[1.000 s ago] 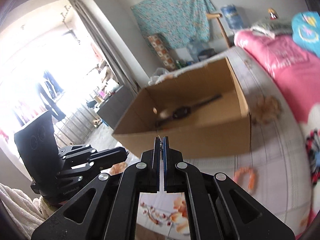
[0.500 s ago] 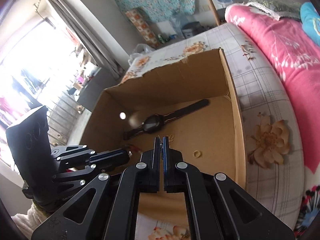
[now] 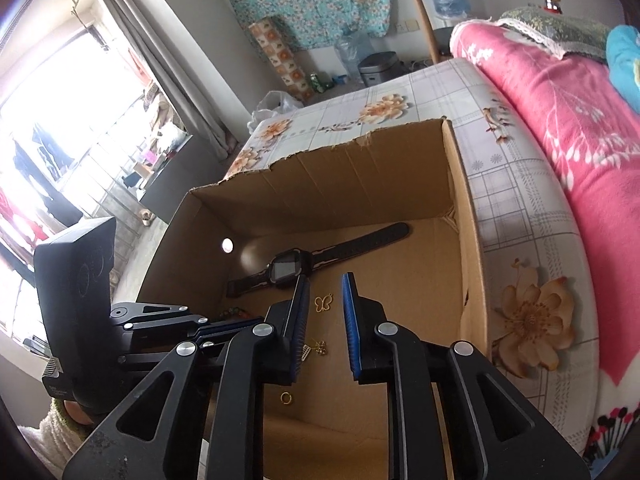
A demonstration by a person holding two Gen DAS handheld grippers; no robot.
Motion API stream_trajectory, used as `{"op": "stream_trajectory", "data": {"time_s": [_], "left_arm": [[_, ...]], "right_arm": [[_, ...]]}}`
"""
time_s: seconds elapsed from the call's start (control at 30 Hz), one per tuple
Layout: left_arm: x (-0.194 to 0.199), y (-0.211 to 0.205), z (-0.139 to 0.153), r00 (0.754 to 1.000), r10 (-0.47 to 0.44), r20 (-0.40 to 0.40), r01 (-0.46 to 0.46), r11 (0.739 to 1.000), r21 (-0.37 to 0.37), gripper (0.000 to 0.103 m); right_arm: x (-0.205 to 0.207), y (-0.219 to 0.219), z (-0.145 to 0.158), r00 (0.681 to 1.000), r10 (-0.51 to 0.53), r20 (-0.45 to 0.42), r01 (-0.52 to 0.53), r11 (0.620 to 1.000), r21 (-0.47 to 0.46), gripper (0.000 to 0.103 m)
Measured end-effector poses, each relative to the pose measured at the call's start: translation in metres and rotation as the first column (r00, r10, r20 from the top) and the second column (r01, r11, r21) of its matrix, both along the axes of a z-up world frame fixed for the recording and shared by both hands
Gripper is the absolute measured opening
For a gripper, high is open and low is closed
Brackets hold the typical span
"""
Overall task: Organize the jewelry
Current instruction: 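Withdraw both grippers from the box toward the peach bead bracelet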
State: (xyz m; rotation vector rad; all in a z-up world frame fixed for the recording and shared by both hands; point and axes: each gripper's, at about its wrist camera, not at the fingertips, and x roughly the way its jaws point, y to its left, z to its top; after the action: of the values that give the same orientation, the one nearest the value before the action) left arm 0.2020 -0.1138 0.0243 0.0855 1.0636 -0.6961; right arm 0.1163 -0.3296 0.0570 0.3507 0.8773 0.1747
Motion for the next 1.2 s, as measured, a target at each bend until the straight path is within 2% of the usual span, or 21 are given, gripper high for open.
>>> {"op": "stream_trajectory", "data": {"time_s": [0.07,0.27,0.33,0.53,0.63,0.73,0.8,0.9,1.0,1.13,1.2], "left_arm": [[-0.003,0.001,0.003,1.0,-0.005,0.01,0.006,1.0,-0.01,0.005],[-0.024,0.01,0.019,0.998,-0.009,0.069,0.011,0.999,-0.042,0.005],[-0.033,0.016,0.026,0.996,-0.008,0.092,0.013,0.998,-0.056,0.006],[-0.071,0.038,0.049,0.98,-0.014,0.201,0.032,0.996,-0.088,0.018],[-0.089,0.049,0.054,0.973,-0.005,0.231,0.028,0.995,-0.096,0.027],[-0.111,0.058,0.054,0.967,-0.007,0.256,0.034,0.994,-0.103,0.039],[-0.125,0.063,0.051,0.963,-0.01,0.27,0.039,0.994,-0.102,0.053],[-0.149,0.068,0.037,0.965,-0.021,0.263,0.045,0.996,-0.083,0.067],[-0.167,0.067,0.012,0.975,-0.016,0.222,0.023,0.999,-0.032,0.077],[-0.176,0.058,-0.026,0.989,0.016,0.148,-0.025,0.998,0.059,0.081],[-0.177,0.05,-0.047,0.991,0.043,0.129,-0.063,0.986,0.152,0.081]], "right_arm": [[-0.003,-0.001,0.004,1.0,-0.008,0.012,0.008,1.0,-0.006,0.023],[-0.019,-0.01,0.018,0.998,-0.046,0.053,0.046,0.999,-0.009,0.024],[-0.026,-0.013,0.023,0.996,-0.063,0.062,0.064,0.998,-0.016,0.028],[-0.057,-0.017,0.037,0.992,-0.085,0.092,0.087,0.996,-0.024,0.034],[-0.076,-0.02,0.041,0.988,-0.111,0.108,0.115,0.993,-0.023,0.038],[-0.095,-0.021,0.041,0.985,-0.131,0.114,0.132,0.991,-0.004,0.04],[-0.111,-0.019,0.039,0.984,-0.134,0.12,0.134,0.991,0.008,0.043],[-0.135,-0.013,0.03,0.983,-0.135,0.124,0.133,0.991,0.023,0.048],[-0.161,-0.006,0.011,0.981,-0.156,0.114,0.152,0.988,0.04,0.056],[-0.179,0.006,-0.023,0.982,-0.183,0.047,0.182,0.983,0.036,0.058],[-0.183,0.012,-0.038,0.983,-0.184,0.011,0.183,0.982,0.042,0.058]]}}
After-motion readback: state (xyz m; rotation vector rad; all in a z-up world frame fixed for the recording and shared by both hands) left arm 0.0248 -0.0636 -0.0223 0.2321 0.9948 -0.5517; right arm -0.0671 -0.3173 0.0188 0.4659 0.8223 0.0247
